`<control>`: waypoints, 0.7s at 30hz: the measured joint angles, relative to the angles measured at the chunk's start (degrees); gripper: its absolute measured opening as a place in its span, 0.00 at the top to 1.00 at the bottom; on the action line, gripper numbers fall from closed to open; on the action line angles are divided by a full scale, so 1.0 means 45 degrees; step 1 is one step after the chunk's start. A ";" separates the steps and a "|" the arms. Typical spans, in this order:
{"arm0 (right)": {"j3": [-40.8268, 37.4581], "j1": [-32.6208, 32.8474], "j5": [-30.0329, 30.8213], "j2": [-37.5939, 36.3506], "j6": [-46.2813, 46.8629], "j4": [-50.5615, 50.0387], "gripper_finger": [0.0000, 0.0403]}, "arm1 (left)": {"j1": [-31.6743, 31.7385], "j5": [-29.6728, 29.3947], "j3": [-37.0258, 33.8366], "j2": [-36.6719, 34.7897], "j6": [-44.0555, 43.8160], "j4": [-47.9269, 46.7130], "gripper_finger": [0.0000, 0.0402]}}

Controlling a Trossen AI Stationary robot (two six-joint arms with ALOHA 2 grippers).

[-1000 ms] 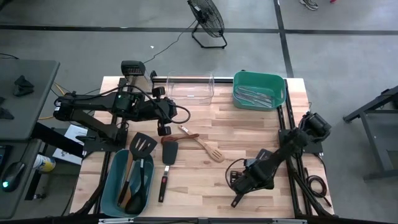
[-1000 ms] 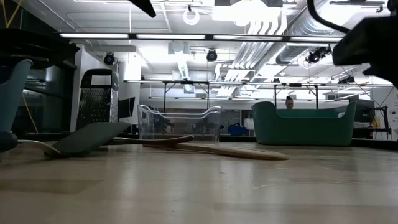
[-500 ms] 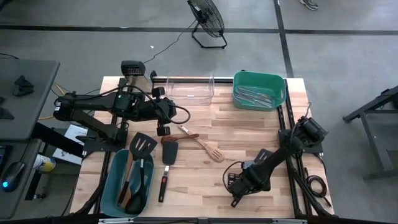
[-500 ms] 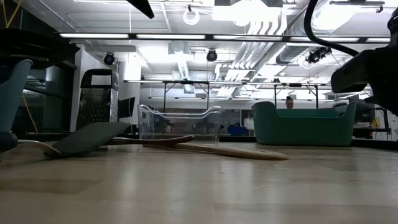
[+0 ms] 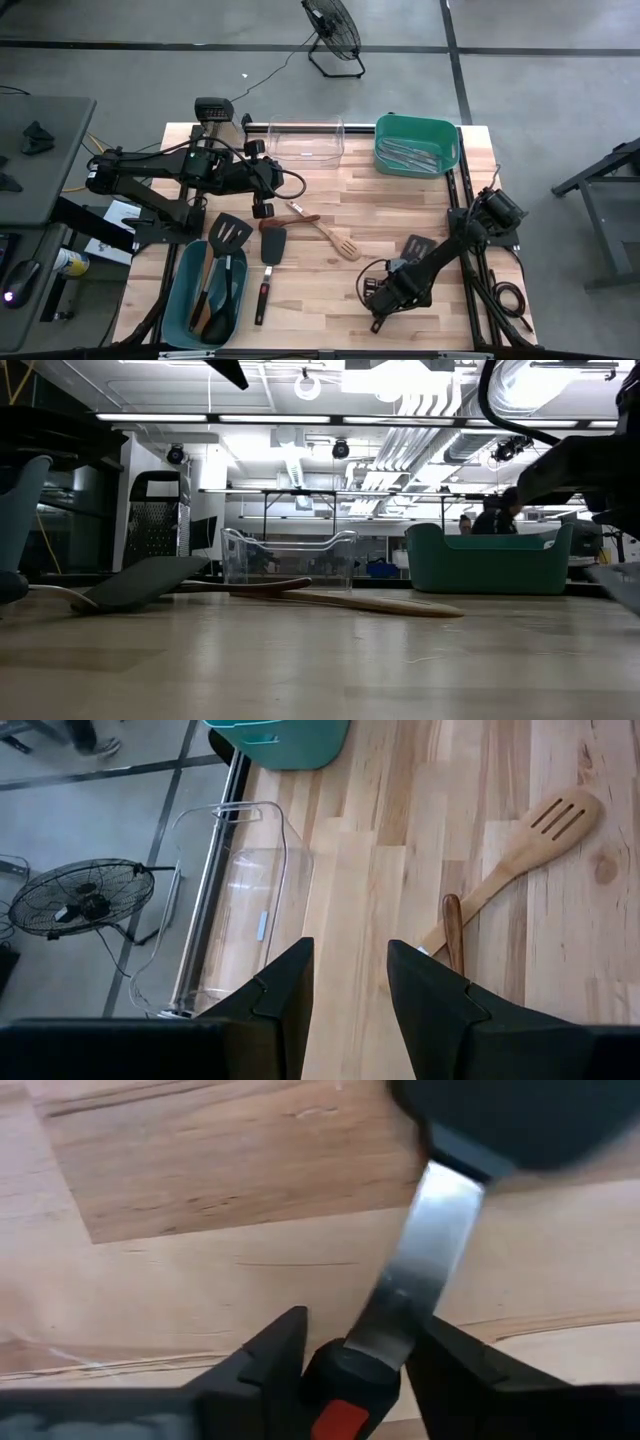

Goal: Pick & Place Kitchen Items
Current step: Put the right spatula into the transparent bin

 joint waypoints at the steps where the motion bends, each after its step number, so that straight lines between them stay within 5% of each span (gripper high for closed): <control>1: 0.0000 -0.0038 0.0040 0.0005 -0.0085 0.0005 0.66 | 0.0000 0.0000 0.0000 0.0000 -0.0002 0.0000 0.68; 6: 0.0000 -0.0139 0.0321 0.0005 -0.0571 0.0015 0.74 | 0.0000 0.0000 0.0000 0.0000 -0.0005 0.0004 0.68; 21: -0.0024 -0.0153 0.0568 0.0015 -0.1220 0.0285 0.75 | 0.0000 0.0005 0.0000 0.0000 -0.0005 0.0122 0.68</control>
